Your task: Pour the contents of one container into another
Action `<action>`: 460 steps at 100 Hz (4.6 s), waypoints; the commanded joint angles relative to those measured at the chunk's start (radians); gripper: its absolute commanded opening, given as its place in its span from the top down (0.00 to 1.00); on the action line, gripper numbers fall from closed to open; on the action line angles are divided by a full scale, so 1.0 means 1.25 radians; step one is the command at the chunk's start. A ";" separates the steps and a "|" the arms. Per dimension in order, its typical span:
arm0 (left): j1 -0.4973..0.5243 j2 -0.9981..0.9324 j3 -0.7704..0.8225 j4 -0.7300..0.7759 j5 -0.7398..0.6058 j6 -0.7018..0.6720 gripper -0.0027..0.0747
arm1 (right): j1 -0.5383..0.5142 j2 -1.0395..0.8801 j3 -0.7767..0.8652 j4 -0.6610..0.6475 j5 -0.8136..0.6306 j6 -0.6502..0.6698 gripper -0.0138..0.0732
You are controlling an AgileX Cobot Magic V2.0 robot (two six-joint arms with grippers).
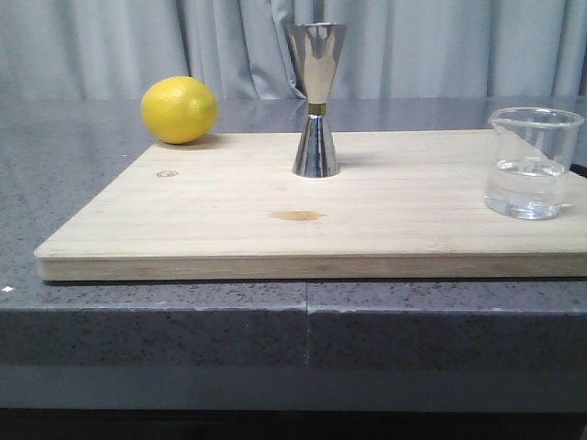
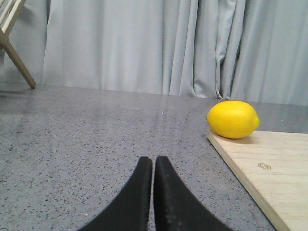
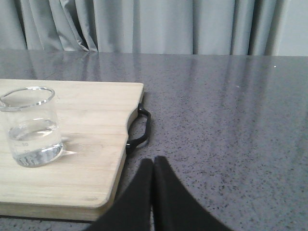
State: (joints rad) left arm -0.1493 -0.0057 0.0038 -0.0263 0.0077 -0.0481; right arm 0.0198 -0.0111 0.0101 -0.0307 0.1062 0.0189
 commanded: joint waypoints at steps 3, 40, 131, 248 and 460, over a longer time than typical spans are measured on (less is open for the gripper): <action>0.005 -0.019 0.017 -0.013 -0.080 0.000 0.99 | -0.001 -0.016 0.021 0.000 -0.099 -0.001 0.92; 0.005 0.046 -0.119 -0.201 0.001 0.000 0.99 | -0.001 0.011 -0.137 0.120 -0.006 -0.001 0.92; -0.139 0.608 -0.453 -0.023 -0.020 0.023 0.14 | 0.000 0.390 -0.381 0.144 -0.085 -0.001 0.14; -0.327 1.242 -0.632 0.554 -0.664 -0.469 0.19 | 0.168 0.390 -0.239 0.144 -0.015 -0.015 0.14; -0.321 1.468 -0.799 0.662 -0.711 -0.509 0.82 | 0.168 0.391 -0.239 0.144 -0.016 -0.015 0.14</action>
State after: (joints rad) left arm -0.5508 1.8693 -0.9697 0.8289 -0.8331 -0.6779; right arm 0.2313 0.4653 -0.2602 0.1545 0.1632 0.0077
